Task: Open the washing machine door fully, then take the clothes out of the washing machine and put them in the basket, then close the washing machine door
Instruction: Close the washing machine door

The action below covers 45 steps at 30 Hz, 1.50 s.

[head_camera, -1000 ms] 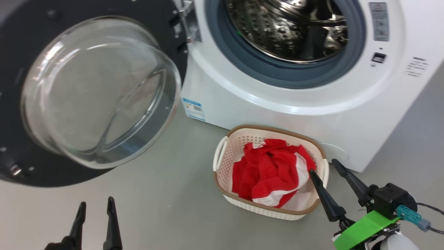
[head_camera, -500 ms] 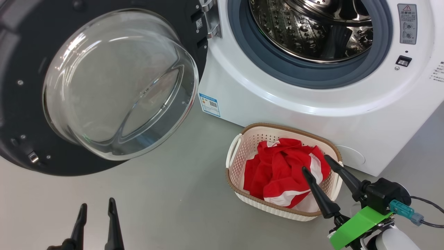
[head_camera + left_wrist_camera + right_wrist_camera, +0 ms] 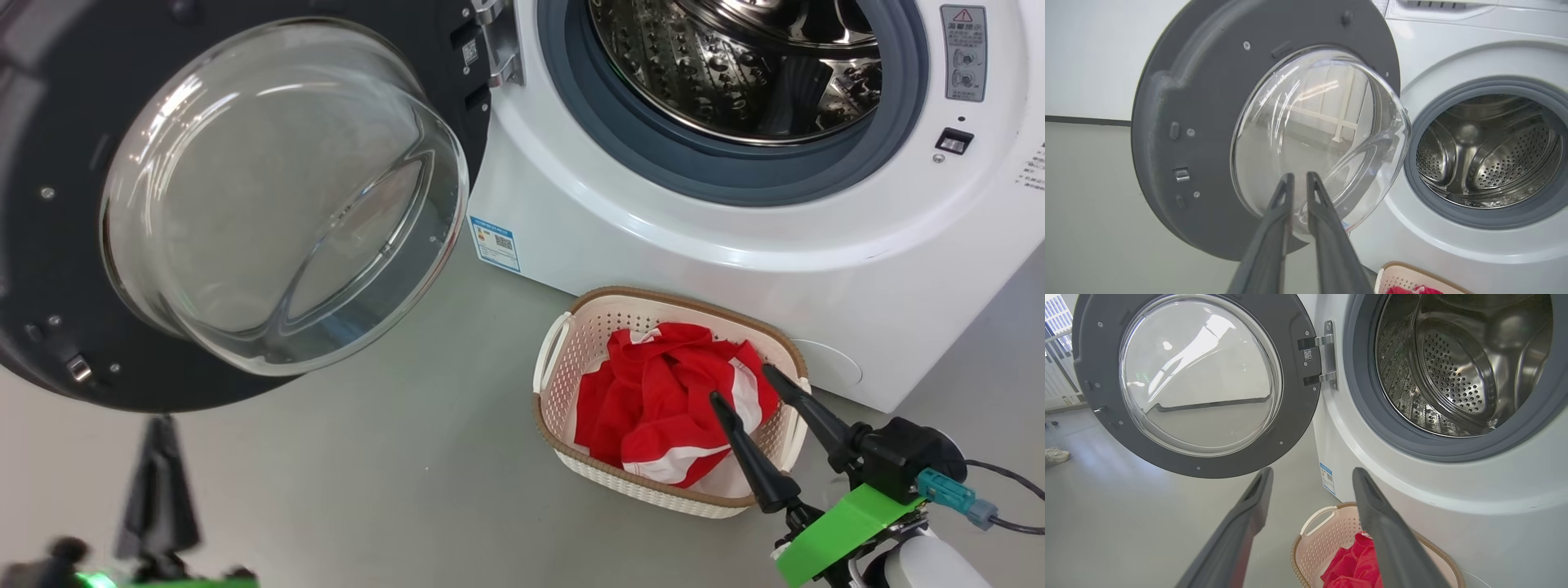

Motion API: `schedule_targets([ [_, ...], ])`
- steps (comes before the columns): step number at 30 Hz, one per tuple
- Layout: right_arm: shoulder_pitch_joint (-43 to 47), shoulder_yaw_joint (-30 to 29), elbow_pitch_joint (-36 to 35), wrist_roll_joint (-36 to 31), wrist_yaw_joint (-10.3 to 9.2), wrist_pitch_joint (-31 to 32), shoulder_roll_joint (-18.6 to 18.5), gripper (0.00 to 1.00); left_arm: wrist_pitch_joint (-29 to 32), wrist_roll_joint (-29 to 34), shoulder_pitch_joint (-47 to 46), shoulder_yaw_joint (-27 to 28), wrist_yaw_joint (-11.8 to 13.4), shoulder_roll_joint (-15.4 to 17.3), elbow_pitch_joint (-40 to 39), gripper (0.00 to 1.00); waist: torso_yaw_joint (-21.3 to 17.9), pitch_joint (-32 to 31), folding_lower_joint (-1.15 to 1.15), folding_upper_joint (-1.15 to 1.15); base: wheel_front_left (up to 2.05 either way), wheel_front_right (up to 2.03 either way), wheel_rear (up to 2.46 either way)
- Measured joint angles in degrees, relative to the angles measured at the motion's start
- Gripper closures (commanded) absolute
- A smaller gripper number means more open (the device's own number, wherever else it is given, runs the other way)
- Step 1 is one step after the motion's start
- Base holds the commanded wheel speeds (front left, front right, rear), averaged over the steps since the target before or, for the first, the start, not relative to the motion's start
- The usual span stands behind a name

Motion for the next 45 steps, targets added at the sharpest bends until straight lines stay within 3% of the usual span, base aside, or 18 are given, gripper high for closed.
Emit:
schedule_targets([
  [6, 0.1, -1.1, -0.3, 0.0, 0.0, 0.0, 0.0, 0.0, 0.0, -2.7, -7.2, 9.5, -5.0, -0.1, -7.0, 1.0, 0.0, 0.1, 0.0, 0.0, 0.0, 0.0, 0.0],
  [9, 0.3, -1.3, -0.3, -0.1, 0.0, 0.0, 0.1, 0.0, -0.2, -4.7, -12.3, 13.7, -6.5, 1.4, -7.6, 1.0, 0.0, 0.3, 0.0, 0.0, 0.0, 0.0, 0.0],
  [16, 0.4, -2.5, -0.6, -0.2, 0.0, 0.0, 0.2, 0.0, -0.2, -14.3, -28.8, 18.9, -7.8, 12.8, 1.4, 1.0, 0.0, 0.7, 0.0, 0.0, 0.0, 0.0, 0.0],
  [27, 0.5, -3.0, -1.2, -0.3, 0.0, 0.0, 0.8, 0.0, 8.6, -30.0, -48.0, 18.0, -7.9, 23.6, 27.5, 1.0, -0.9, 1.8, 0.0, 0.0, 0.0, 0.0, 0.0],
  [29, 0.5, -3.0, -1.2, -0.5, 0.0, 0.0, 0.8, 0.0, 12.2, -35.2, -50.5, 16.6, -7.9, 26.0, 32.3, 1.0, -1.3, 2.2, 0.0, 0.0, 0.0, 0.0, 0.0],
  [38, 0.4, -2.7, -1.3, -0.6, 0.0, 0.0, 0.5, 0.0, 27.4, -46.0, -55.2, 13.1, -7.9, 30.4, 45.8, 1.0, -2.4, 3.9, 0.0, 0.0, 0.0, 0.0, 0.0],
  [45, 0.3, -2.5, -1.3, -0.6, 0.0, 0.0, 0.1, 0.0, 39.8, -50.1, -56.2, 9.5, -7.9, 32.5, 49.3, 1.0, -3.2, 5.4, 0.0, 0.0, 0.0, 0.0, 0.0],
])
